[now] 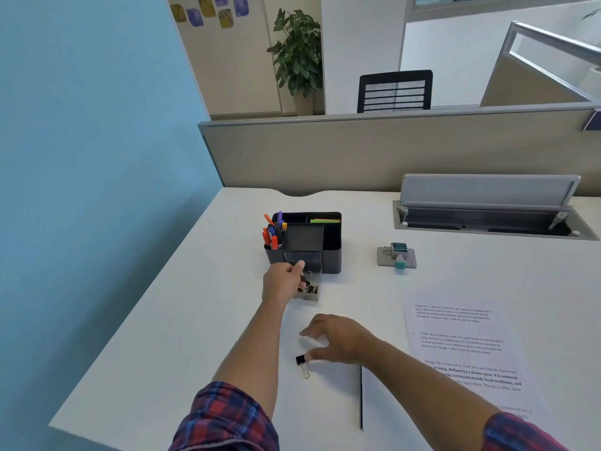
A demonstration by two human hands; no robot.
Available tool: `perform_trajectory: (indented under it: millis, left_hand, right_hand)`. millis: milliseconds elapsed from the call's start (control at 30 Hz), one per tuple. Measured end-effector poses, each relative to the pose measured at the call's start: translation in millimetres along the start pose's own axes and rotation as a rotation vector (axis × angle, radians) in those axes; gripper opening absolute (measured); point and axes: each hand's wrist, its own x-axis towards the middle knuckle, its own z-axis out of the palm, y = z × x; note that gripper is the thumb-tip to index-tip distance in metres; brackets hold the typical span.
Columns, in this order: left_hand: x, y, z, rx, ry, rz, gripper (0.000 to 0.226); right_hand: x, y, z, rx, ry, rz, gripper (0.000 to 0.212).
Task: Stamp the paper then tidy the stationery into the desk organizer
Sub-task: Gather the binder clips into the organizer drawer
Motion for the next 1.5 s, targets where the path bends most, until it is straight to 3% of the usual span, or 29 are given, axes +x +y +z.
perform_trajectory:
  millis: [167,300,433,600,700,867,1033,1367,1500]
  left_hand:
    - [1,-1,-1,-0.052,0.039,-0.003,0.008]
    - [-1,-2,-3,-0.146,-0.013,-0.016,0.030]
    - [-6,-5,-5,-0.118,-0.068,0.079,0.041]
    - [-14,-21,-17,0.049,0.032,0.204,0.004]
    - [-23,-39,-29,0.257,-0.001,0.223,0.027]
    - [-46,-61,-52,0.747,-0.278,0.121,0.063]
    - [-66,-63,-59,0.883,-0.528,0.032,0.079]
    - [-68,-70,-52,0.812,-0.563,0.013,0.044]
    - [-65,-70,-48,0.854,-0.520,0.082,0.019]
  right_hand:
    - [-4,-3,2,-0.131,-0.079,-0.115,0.062]
    - [-4,-4,1,-0.200,-0.091,-0.183,0.050]
    - [-3,-6,1,-0.188,-0.082,-0.188,0.035]
    - [-2,-9,4,-0.242,-0.083,-0.205,0.040]
    - [-3,-11,2,-0.286,-0.129,-0.232,0.047]
    - [0,-16,4,-0.267,-0.124,-0.221,0.029]
    - [9,-19,7,-0.210,-0.105,-0.127,0.029]
    - [8,-28,13,-0.144,-0.019,-0.104,0.011]
    - [5,-30,16,-0.169,0.011,-0.113,0.018]
